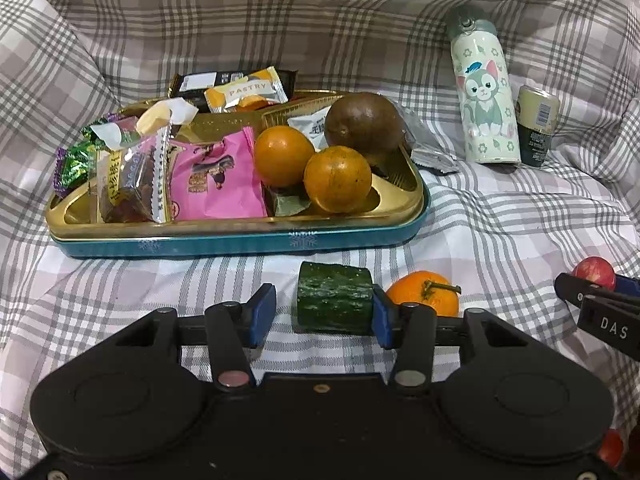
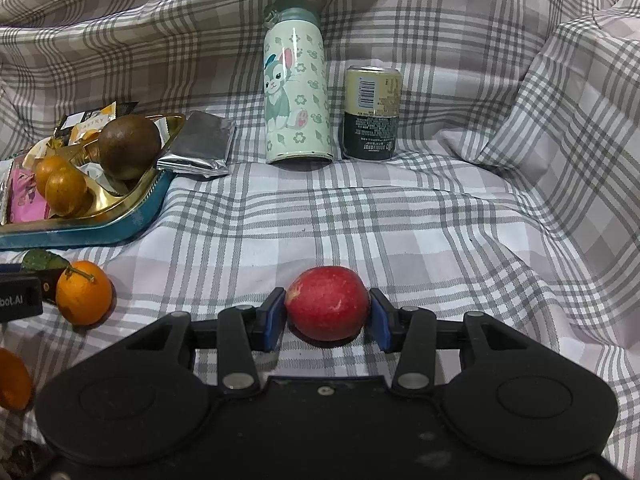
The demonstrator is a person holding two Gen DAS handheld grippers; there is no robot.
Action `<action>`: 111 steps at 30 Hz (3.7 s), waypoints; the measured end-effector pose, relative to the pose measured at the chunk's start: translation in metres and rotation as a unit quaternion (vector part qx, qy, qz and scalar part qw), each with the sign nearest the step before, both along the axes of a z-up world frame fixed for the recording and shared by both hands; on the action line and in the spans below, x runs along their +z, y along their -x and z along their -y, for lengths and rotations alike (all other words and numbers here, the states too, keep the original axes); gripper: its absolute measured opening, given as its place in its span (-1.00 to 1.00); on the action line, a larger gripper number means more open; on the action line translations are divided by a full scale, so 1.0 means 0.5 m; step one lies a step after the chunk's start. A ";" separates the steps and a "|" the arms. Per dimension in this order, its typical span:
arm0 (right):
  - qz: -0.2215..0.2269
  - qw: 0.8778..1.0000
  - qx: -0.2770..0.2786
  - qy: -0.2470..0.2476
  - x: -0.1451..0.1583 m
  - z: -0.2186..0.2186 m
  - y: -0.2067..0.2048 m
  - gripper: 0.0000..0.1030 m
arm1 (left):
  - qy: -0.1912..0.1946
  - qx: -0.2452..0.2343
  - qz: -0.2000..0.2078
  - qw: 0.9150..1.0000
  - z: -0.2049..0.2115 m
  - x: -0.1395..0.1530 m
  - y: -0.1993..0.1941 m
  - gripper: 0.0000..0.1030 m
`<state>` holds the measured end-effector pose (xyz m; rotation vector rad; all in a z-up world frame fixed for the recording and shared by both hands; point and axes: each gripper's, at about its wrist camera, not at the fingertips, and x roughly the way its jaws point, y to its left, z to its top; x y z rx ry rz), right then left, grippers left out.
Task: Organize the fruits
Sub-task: 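Close the left gripper on the cucumber while the right gripper closes on the apple, then carry the cucumber and apple back over the steel tray with both tools, then open the left gripper dropping the cucumber while the right gripper releases the apple into the tray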
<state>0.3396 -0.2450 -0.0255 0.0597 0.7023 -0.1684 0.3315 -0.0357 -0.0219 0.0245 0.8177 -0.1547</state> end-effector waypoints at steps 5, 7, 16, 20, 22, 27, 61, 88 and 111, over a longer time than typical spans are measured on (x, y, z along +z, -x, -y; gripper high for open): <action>0.014 1.000 -0.012 -0.016 -0.003 0.007 0.004 -0.08 | -0.002 0.005 0.005 1.000 0.003 -0.001 0.004 0.08; 0.012 1.000 -0.003 -0.008 -0.003 0.005 0.003 -0.08 | 0.002 0.009 0.008 1.000 0.002 -0.002 0.006 0.08; -0.006 1.000 0.023 0.001 -0.002 0.000 -0.005 0.08 | 0.011 0.009 0.006 1.000 -0.002 -0.003 0.000 0.07; -0.006 1.000 0.021 -0.004 -0.001 0.004 -0.005 0.05 | 0.019 0.011 0.002 1.000 -0.007 -0.002 -0.005 0.07; -0.006 1.000 0.017 -0.007 0.001 0.006 -0.004 -0.06 | 0.023 0.008 0.003 1.000 -0.007 0.000 -0.004 -0.03; -0.003 1.000 0.015 -0.020 0.009 0.006 0.002 -0.13 | 0.039 0.010 0.016 0.999 -0.013 0.015 0.005 -0.15; 0.071 0.993 0.076 -0.048 0.138 -0.105 0.427 -0.13 | 0.008 0.010 0.039 0.999 -0.034 0.155 0.436 -0.15; -0.025 0.993 0.112 -0.029 0.009 -0.179 0.604 -0.12 | -0.031 -0.002 0.044 0.999 -0.026 0.028 0.614 -0.14; 0.001 0.994 0.108 -0.027 0.016 -0.180 0.600 -0.09 | -0.014 0.024 0.031 0.999 -0.044 0.022 0.604 -0.14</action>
